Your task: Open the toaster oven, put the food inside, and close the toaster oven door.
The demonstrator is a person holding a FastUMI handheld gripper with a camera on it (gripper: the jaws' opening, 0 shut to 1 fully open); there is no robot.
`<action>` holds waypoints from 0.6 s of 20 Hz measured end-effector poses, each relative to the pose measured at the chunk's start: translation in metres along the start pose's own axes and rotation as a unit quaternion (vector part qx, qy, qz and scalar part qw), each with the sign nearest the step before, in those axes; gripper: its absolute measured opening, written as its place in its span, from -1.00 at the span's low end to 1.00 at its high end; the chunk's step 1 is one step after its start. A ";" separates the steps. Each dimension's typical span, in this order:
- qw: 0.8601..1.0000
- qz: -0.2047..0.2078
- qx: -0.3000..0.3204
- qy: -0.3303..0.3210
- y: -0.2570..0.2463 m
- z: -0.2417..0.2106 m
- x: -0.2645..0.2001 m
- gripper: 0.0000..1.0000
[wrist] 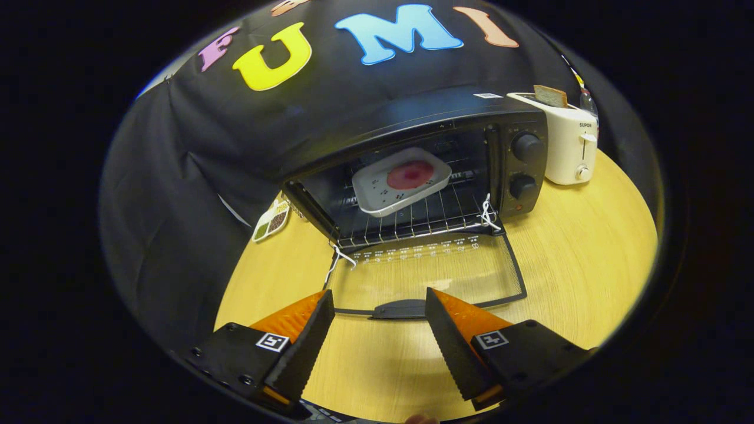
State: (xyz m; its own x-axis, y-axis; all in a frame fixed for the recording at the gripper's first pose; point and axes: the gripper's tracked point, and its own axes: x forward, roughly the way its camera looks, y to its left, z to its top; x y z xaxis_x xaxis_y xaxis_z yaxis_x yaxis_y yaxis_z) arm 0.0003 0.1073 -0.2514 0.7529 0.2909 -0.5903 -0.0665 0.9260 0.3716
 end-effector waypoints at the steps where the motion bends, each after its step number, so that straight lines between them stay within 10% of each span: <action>1: 1.000 -0.008 -0.012 0.011 -0.001 -0.008 -0.001 0.98; 12: 0.985 -0.110 -0.059 0.116 -0.042 -0.063 0.022 0.97</action>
State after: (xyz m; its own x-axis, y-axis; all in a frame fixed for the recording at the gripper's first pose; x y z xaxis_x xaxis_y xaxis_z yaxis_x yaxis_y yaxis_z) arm -0.0214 0.0902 -0.3255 0.5888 0.1145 -0.8001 -0.0043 0.9903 0.1385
